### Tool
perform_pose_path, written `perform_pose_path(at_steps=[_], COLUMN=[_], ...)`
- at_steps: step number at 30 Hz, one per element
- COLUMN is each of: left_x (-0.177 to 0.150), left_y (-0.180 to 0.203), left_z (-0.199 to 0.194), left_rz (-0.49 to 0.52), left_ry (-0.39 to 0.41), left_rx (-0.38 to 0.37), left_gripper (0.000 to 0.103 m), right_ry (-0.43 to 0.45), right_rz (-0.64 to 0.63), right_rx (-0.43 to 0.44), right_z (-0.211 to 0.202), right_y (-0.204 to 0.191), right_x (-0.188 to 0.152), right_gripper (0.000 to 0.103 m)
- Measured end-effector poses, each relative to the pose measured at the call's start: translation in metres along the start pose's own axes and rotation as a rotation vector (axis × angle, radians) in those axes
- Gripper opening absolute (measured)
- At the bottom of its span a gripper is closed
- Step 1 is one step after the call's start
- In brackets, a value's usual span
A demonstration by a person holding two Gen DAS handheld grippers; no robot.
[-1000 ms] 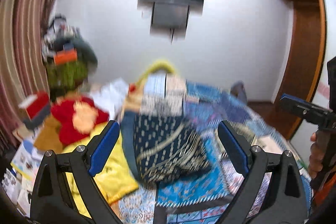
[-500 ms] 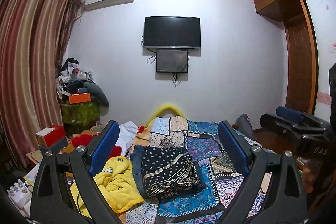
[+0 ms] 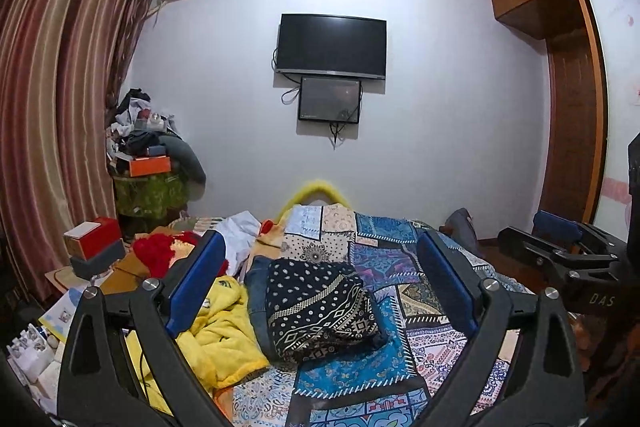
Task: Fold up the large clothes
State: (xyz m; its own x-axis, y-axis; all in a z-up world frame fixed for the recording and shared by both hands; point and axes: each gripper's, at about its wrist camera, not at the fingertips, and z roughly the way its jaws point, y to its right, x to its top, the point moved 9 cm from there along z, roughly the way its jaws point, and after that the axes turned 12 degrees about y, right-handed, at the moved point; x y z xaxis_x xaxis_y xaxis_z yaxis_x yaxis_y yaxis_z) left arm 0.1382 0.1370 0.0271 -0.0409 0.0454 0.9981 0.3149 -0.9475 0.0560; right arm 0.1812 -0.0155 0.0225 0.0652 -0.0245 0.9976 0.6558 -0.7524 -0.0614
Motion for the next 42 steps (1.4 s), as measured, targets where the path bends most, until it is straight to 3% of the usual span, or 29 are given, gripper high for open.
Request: perform_pose_path(at_steps=[3, 19, 42], left_x=[-0.002, -0.017, -0.015], left_y=[-0.001, 0.003, 0.013], left_z=[0.002, 0.012, 0.012], left_rz=[0.0, 0.004, 0.014], left_ry=[-0.004, -0.06, -0.07], left_rx=[0.001, 0.003, -0.012], left_gripper=[0.1, 0.103, 0.103], right_ry=[-0.004, -0.01, 0.006], right_rz=[0.016, -0.006, 0.035], right_rx=[-0.004, -0.047, -0.079], right_z=[0.0, 0.004, 0.001], right_y=[0.003, 0.012, 0.02], right_x=[-0.003, -0.012, -0.01], right_gripper=[0.103, 0.103, 0.103])
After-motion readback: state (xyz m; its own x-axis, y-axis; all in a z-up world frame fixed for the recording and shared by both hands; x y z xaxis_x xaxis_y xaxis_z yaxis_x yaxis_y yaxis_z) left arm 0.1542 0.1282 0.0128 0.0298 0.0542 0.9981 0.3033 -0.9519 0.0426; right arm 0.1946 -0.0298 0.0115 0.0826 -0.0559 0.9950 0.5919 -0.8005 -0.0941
